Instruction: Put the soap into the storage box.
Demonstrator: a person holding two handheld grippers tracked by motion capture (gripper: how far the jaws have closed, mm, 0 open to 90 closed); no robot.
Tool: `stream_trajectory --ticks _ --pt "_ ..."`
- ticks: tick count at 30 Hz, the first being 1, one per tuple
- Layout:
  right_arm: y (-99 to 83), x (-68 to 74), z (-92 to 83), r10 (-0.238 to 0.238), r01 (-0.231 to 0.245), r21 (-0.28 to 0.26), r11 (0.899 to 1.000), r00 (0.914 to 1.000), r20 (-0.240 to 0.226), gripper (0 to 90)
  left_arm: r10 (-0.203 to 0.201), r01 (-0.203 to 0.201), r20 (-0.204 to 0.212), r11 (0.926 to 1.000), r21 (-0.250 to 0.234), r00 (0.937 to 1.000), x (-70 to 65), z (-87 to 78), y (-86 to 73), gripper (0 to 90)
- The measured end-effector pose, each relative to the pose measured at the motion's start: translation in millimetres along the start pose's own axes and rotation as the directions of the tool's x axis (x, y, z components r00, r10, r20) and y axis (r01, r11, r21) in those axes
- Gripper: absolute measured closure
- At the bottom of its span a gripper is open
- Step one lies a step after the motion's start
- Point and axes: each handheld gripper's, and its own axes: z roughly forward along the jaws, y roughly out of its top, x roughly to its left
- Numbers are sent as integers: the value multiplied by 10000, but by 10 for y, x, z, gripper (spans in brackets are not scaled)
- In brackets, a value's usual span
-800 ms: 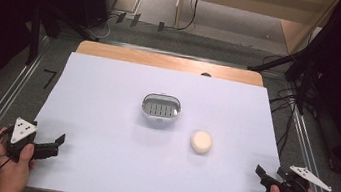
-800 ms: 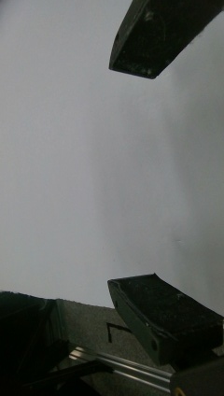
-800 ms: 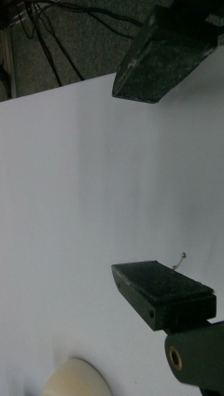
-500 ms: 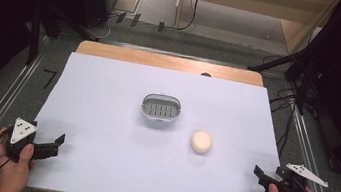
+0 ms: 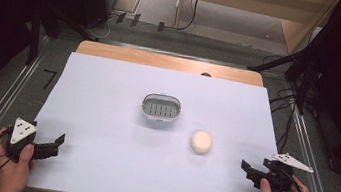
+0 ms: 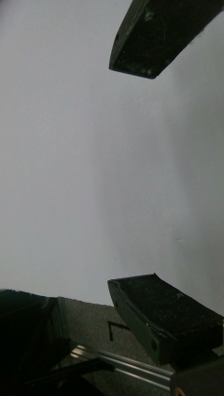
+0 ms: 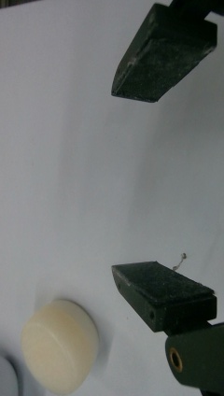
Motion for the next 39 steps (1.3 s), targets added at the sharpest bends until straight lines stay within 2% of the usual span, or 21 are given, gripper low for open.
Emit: stream_trajectory --ticks 4,13,15,26,39 --pt "35 24 38 50 -50 102 9999 10000 18 129 28 -28 -32 10000 4 10000 -4 -1 0 4" --pt "112 108 88 -159 177 372 9992 9987 -474 130 45 -45 -92 10000 16 9999 -5 2 1 4" --pt "127 149 106 -338 356 518 9980 9988 -356 130 54 -54 -93 10000 13 9999 -6 2 0 4" --pt "234 387 254 -687 751 813 9939 9945 -786 130 80 -80 -104 10000 -11 9999 -13 5 -1 3" --pt "392 664 487 -829 962 1165 9885 9900 -1140 129 76 -77 -115 10000 -13 9999 -14 5 -1 4"
